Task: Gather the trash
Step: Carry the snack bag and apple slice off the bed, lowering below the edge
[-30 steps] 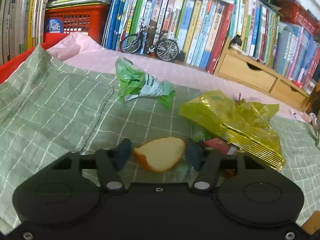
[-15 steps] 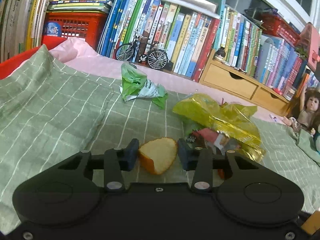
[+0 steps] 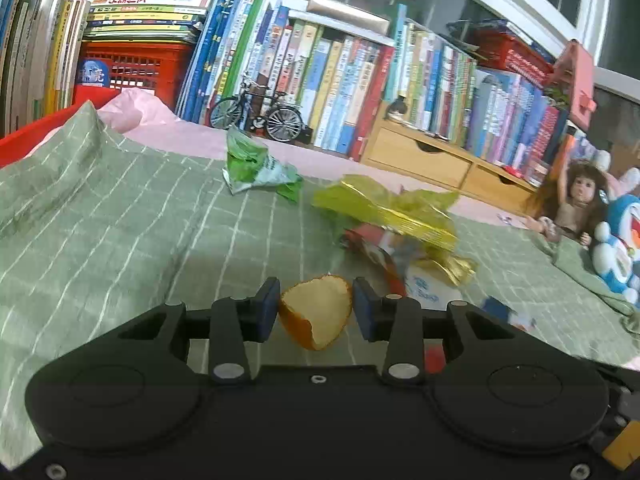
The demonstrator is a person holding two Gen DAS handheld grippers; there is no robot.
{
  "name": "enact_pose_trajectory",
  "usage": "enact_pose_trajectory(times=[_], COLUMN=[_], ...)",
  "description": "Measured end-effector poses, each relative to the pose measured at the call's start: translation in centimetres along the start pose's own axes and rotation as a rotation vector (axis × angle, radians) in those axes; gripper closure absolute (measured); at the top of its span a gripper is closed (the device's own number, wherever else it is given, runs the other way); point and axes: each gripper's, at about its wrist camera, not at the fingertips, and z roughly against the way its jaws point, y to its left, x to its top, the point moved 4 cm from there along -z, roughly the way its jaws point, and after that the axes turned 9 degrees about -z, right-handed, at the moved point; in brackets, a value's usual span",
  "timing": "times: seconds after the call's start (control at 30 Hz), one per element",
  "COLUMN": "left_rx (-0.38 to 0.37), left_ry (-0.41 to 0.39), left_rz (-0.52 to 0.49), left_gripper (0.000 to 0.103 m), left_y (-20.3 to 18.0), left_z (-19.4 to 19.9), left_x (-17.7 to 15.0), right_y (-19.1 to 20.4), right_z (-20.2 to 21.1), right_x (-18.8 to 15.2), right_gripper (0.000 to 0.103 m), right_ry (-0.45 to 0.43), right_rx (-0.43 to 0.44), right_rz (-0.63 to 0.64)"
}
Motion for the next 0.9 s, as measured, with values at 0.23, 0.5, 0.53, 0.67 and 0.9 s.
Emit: enact_pose_trajectory(times=[0.23, 0.5, 0.53, 0.67, 0.9], left_rx=[-0.017, -0.025, -0.026, -0.038, -0.052], left_ry=[-0.017, -0.013, -0.013, -0.012, -0.027], left_rz=[-0.044, -0.063, -0.065, -0.069, -0.092], left_gripper=[0.065, 0.065, 0.065, 0.065, 0.065], left_y=[-1.0, -1.5, -1.6, -2.0, -2.7], left_z=[3.3, 6.1, 6.5, 8.3, 11.8], left_x=[-0.8, -2.3, -2.6, -3.4, -5.0], right_y=[0.8, 1.7, 1.8, 2.2, 2.7], right_z=[1.2, 3.3, 3.6, 4.8, 7.8], right_x=[-0.2, -1.3, -1.5, -2.2, -3.5], right_gripper=[0.065, 0.065, 0.065, 0.065, 0.065], right_ry=[-0.009, -0.012, -0.011, -0.01, -0.016], right_rx=[0.006, 0.005, 0.004, -0.004, -0.009], right_rz=[0.013, 0.02, 0.021, 0.024, 0.033])
